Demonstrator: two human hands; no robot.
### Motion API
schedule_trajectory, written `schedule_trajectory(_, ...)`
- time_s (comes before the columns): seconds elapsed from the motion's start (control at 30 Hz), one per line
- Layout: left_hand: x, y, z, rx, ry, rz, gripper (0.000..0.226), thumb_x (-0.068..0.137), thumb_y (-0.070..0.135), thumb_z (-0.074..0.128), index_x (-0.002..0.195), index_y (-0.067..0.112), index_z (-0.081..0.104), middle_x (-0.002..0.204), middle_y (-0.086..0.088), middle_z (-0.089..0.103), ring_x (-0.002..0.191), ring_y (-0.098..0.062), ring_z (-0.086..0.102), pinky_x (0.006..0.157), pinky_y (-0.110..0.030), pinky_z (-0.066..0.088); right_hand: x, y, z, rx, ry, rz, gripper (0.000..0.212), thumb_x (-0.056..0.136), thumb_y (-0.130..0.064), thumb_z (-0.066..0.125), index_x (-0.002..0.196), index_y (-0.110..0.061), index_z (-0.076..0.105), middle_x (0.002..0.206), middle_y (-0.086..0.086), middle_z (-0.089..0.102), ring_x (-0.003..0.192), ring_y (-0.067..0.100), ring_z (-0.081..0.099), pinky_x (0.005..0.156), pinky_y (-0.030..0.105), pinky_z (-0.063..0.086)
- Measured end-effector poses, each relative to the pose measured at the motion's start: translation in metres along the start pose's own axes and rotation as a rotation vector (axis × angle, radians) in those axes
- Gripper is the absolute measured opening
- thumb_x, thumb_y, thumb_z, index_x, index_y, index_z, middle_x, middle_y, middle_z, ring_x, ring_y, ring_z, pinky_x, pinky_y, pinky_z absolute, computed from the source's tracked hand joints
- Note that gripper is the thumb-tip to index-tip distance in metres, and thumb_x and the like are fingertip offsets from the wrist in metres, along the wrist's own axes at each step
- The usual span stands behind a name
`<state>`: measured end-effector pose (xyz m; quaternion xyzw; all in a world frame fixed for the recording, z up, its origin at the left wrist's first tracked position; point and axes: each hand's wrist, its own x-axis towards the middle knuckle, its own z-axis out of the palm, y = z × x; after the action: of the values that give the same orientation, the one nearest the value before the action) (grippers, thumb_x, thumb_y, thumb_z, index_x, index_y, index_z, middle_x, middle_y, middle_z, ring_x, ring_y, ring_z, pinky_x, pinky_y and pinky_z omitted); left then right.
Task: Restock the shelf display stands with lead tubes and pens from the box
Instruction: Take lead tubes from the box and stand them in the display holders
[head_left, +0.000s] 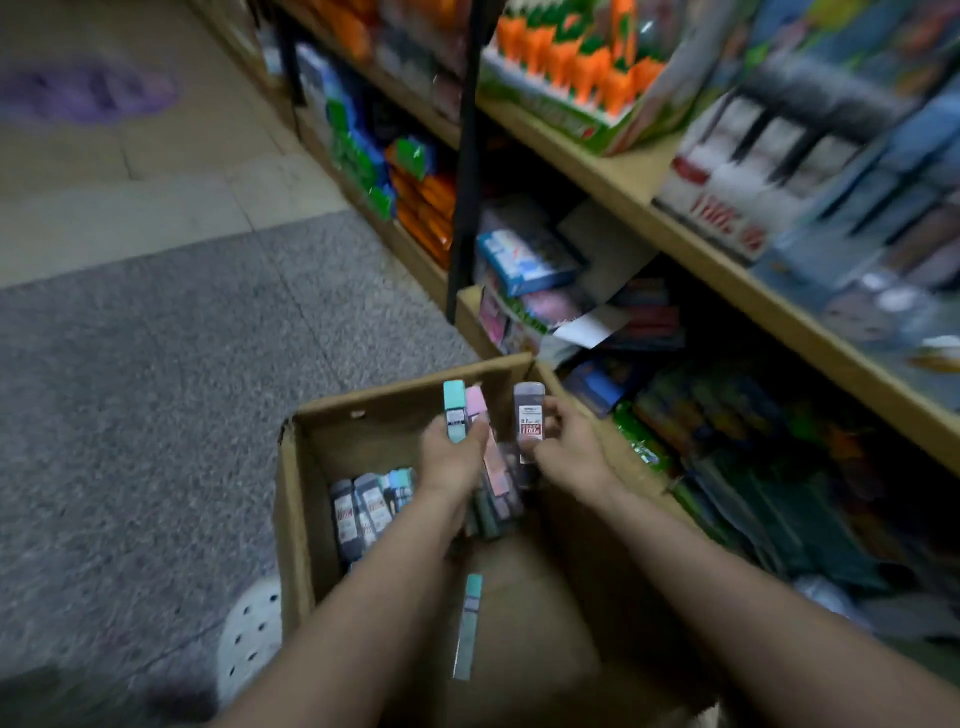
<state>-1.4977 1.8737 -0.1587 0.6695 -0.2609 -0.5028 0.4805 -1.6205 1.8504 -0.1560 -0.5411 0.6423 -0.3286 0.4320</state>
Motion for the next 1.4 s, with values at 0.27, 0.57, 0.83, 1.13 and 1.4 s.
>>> schedule_trajectory(0.27,-0.022,0.124,0.035,0.321,-0.360,0.377,0.006,0.091,0.022,0.064,0.089,0.015,0.064,0.071,0.003,0.063,0.056,-0.006,0.054,0.050,-0.020,0.041,-0.038,-0.091,-0.120,-0.067,0.223,-0.239,0.011,0.086,-0.019,0.069,0.085,-0.027,0.062,0.077,-0.008,0.069,0.073,0.009,0.067,0.069,0.028,0.055)
schedule_trajectory(0.57,-0.053,0.162,0.082,0.311,-0.585,0.458,0.014,0.093,0.021,0.062,0.080,0.017,0.062,0.042,0.012,0.054,0.042,-0.006,0.046,0.045,-0.022,0.038,-0.072,-0.133,-0.223,-0.343,0.436,-0.279,0.029,0.084,-0.029,0.072,0.104,-0.030,0.052,0.082,-0.013,0.055,0.075,0.013,0.062,0.066,0.030,0.048)
schedule_trajectory(0.83,-0.048,0.207,0.097,0.253,-0.634,0.503,0.017,0.094,0.022,0.062,0.085,0.008,0.064,0.050,0.000,0.050,0.044,-0.014,0.044,0.043,-0.021,0.035,-0.069,-0.185,-0.271,-0.433,0.503,-0.353,0.040,0.082,-0.022,0.076,0.110,-0.027,0.048,0.090,0.002,0.064,0.068,0.016,0.068,0.068,0.040,0.059)
schedule_trajectory(1.13,-0.031,0.233,0.097,0.081,-0.671,0.533,0.014,0.096,0.020,0.059,0.083,0.014,0.064,0.046,0.012,0.054,0.044,-0.006,0.046,0.046,-0.021,0.038,0.004,-0.226,-0.257,-0.513,0.683,-0.471,0.035,0.084,-0.020,0.075,0.101,-0.021,0.044,0.095,0.000,0.062,0.085,0.020,0.063,0.073,0.039,0.054)
schedule_trajectory(1.4,-0.036,0.232,0.104,0.024,-0.693,0.462,0.010,0.096,0.022,0.058,0.090,0.015,0.063,0.060,0.007,0.058,0.053,-0.008,0.050,0.056,-0.025,0.040,0.026,-0.205,-0.252,-0.701,0.679,-0.415,0.015,0.079,-0.019,0.079,0.088,-0.020,0.068,0.086,-0.001,0.070,0.081,0.015,0.065,0.073,0.036,0.056)
